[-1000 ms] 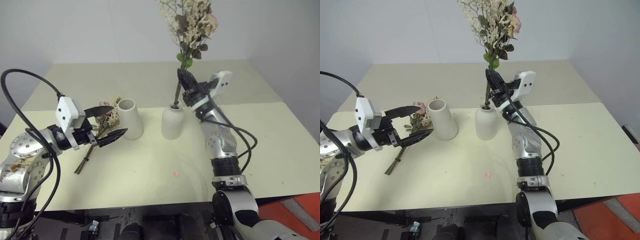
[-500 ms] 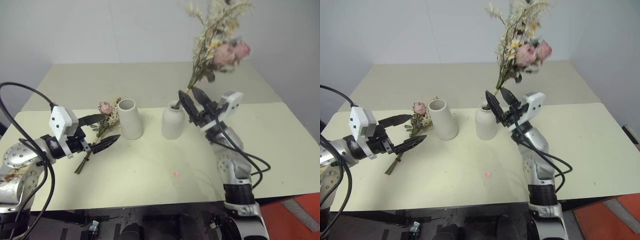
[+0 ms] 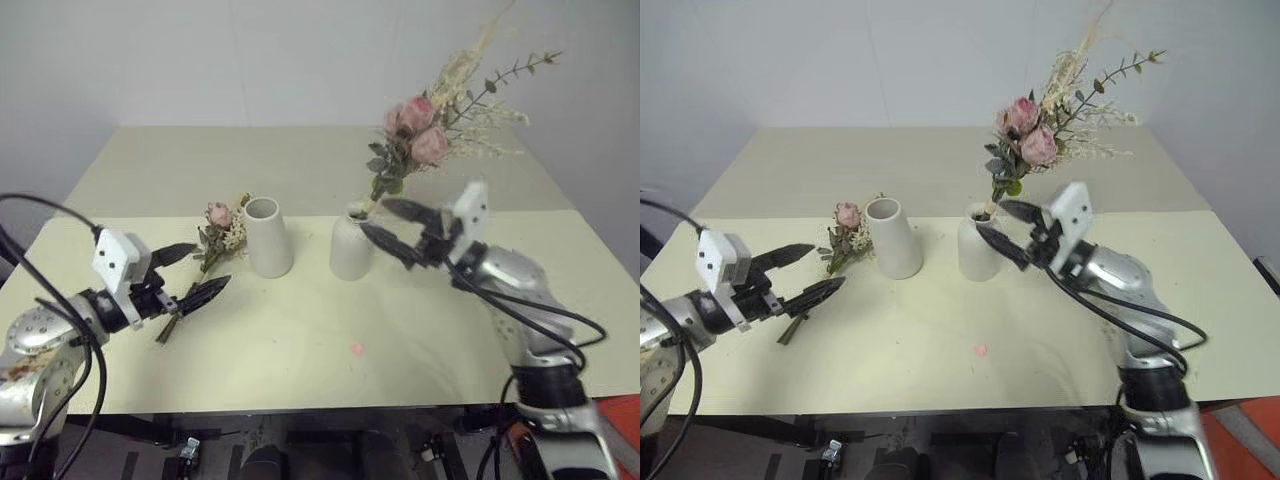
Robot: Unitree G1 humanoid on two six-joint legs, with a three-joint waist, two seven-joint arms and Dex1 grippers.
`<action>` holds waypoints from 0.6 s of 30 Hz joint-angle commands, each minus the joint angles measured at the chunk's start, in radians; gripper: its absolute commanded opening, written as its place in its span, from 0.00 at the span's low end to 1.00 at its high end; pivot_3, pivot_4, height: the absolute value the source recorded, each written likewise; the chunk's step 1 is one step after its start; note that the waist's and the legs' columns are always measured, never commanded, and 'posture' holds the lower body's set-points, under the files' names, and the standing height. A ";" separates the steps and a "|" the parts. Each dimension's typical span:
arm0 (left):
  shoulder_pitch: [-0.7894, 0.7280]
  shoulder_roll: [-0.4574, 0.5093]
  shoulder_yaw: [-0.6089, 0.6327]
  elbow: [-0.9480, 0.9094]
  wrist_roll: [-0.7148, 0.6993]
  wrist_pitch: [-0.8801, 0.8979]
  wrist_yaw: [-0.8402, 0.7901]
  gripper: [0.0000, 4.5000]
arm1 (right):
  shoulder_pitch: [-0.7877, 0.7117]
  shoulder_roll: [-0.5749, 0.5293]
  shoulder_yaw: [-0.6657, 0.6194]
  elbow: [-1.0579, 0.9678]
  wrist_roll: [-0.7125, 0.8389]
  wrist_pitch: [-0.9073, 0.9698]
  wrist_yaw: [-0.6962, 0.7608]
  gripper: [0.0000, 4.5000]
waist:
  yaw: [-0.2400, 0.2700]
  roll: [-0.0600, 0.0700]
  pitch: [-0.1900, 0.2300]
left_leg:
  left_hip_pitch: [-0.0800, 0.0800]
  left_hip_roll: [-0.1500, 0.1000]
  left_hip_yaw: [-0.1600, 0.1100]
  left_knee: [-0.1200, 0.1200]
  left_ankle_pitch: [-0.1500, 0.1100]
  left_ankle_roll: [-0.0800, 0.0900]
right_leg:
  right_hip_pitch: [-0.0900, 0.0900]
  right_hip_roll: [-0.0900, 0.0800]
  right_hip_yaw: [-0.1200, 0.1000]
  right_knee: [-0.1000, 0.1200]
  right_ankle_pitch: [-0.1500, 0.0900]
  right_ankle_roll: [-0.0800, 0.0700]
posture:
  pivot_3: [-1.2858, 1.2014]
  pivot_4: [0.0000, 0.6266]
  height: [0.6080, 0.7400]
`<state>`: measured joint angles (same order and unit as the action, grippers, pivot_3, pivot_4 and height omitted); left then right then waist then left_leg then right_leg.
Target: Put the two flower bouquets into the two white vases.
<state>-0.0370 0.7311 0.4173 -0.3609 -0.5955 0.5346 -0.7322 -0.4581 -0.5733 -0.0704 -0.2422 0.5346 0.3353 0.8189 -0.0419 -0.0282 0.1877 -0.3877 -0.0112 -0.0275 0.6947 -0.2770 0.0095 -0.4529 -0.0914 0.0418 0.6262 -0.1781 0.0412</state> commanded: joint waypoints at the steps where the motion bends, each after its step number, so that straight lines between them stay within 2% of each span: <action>1: -0.032 -0.028 0.060 -0.012 0.008 0.140 0.208 1.00 | 0.014 -0.082 -0.099 -0.145 0.144 0.087 0.055 0.72 | 0.001 0.000 0.000 | 0.000 0.000 0.000 0.000 0.000 0.000 | 0.000 0.000 0.000 0.000 0.000 0.000 | 0.52 0.24 1.00; 3: -0.118 -0.036 0.033 0.037 0.082 0.265 0.380 1.00 | 0.011 -0.151 -0.123 -0.183 0.198 0.193 0.039 0.72 | 0.005 -0.001 0.000 | 0.002 0.000 0.000 0.001 0.000 0.000 | 0.001 0.000 0.000 -0.003 0.000 0.000 | 0.52 0.24 1.00; 5: -0.205 -0.025 0.011 0.068 0.069 0.377 0.423 1.00 | -0.003 -0.233 -0.105 -0.217 0.192 0.286 0.024 0.72 | 0.012 -0.002 0.000 | 0.006 0.000 0.001 0.001 0.000 0.000 | 0.008 0.001 -0.002 -0.002 0.000 0.000 | 0.52 0.24 1.00; 7: -0.283 -0.011 -0.017 0.115 0.057 0.466 0.426 1.00 | -0.007 -0.275 -0.093 -0.239 0.180 0.315 0.021 0.72 | 0.013 -0.002 0.000 | 0.017 0.002 0.001 0.001 0.000 0.000 | 0.018 0.003 -0.003 -0.004 0.000 0.000 | 0.52 0.24 1.00; 10: -0.401 0.024 -0.107 0.227 0.090 0.562 0.417 1.00 | -0.010 -0.311 -0.098 -0.261 0.195 0.350 0.026 0.72 | 0.014 -0.003 -0.001 | 0.023 0.003 0.001 0.001 0.000 0.000 | 0.027 0.005 -0.004 -0.009 -0.006 0.007 | 0.52 0.24 1.00; 13: -0.489 0.044 -0.206 0.336 0.115 0.580 0.359 1.00 | -0.011 -0.343 -0.122 -0.286 0.228 0.394 0.029 0.72 | 0.015 -0.003 -0.001 | 0.022 0.006 0.001 0.000 0.000 0.000 | 0.028 0.007 -0.004 -0.013 -0.005 0.007 | 0.52 0.24 1.00; 14: -0.515 0.048 -0.237 0.371 0.127 0.579 0.343 1.00 | -0.011 -0.349 -0.130 -0.294 0.238 0.404 0.025 0.72 | 0.015 -0.003 -0.001 | 0.022 0.006 0.001 0.000 0.000 0.000 | 0.028 0.007 -0.004 -0.013 -0.001 0.000 | 0.52 0.24 1.00; 18: -0.589 0.056 -0.328 0.472 0.145 0.559 0.242 1.00 | -0.005 -0.351 -0.155 -0.320 0.260 0.437 -0.021 0.72 | 0.017 -0.003 -0.001 | 0.019 0.007 0.001 0.000 -0.001 0.000 | 0.025 0.008 -0.004 -0.014 0.000 -0.001 | 0.52 0.24 1.00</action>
<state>-0.5908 0.7634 0.1049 0.0958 -0.4669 1.1128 -0.4472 -0.4540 -0.9146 -0.1780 -0.5275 0.7731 0.7597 0.8219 -0.0253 -0.0313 0.1868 -0.3690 -0.0039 -0.0264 0.6942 -0.2787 0.0100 -0.4283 -0.0832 0.0377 0.6119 -0.1785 0.0402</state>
